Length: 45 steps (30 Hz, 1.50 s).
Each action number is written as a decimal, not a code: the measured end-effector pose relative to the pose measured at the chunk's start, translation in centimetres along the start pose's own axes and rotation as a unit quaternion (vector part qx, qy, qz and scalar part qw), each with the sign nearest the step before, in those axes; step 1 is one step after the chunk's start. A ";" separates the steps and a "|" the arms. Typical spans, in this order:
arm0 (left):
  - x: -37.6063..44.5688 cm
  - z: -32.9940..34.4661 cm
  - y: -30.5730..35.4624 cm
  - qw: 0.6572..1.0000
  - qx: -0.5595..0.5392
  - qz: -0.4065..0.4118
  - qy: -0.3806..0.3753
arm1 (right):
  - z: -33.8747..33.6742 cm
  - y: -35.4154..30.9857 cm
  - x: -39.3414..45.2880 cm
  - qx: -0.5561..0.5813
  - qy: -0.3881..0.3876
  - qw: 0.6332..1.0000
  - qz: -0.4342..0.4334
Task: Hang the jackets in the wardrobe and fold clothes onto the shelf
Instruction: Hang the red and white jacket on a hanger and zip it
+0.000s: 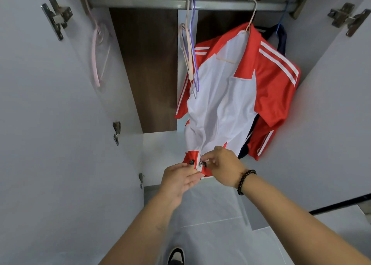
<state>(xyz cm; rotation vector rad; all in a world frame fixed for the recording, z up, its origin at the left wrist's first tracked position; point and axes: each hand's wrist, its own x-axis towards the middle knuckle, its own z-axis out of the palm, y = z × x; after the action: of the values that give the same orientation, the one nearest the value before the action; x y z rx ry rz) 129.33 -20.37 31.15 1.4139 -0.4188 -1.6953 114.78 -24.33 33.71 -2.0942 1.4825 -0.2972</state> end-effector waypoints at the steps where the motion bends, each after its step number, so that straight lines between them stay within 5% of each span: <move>1: 0.1 -0.3 0.2 1.000 -0.008 -0.005 -0.020 | -0.1 0.0 -0.1 0.008 -0.006 1.000 -0.006; 8: 0.1 -0.6 2.4 0.992 -0.022 0.021 -0.123 | -0.8 -0.3 -1.5 0.095 0.066 0.987 -0.110; 17: -1.2 0.4 3.2 0.988 -0.071 0.062 -0.126 | 1.0 -1.3 -2.5 -0.132 0.344 0.908 -0.198; 31: -2.6 0.9 2.0 0.988 -0.042 0.073 -0.132 | 1.0 -1.4 -4.2 -0.159 0.375 0.888 -0.212; 39: -4.0 3.4 1.0 0.971 -0.144 0.056 -0.182 | 1.8 -1.4 -5.6 -0.074 0.470 0.873 -0.108; 45: -4.6 5.0 -0.4 0.974 -0.149 0.040 -0.168 | 1.3 -0.9 -7.2 -0.120 0.443 0.883 -0.100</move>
<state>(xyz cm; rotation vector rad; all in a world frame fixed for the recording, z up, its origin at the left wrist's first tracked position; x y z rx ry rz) 124.54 -17.92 35.23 0.8857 -0.3812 -1.8470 113.50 -17.12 34.07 -2.4538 1.8358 -1.3630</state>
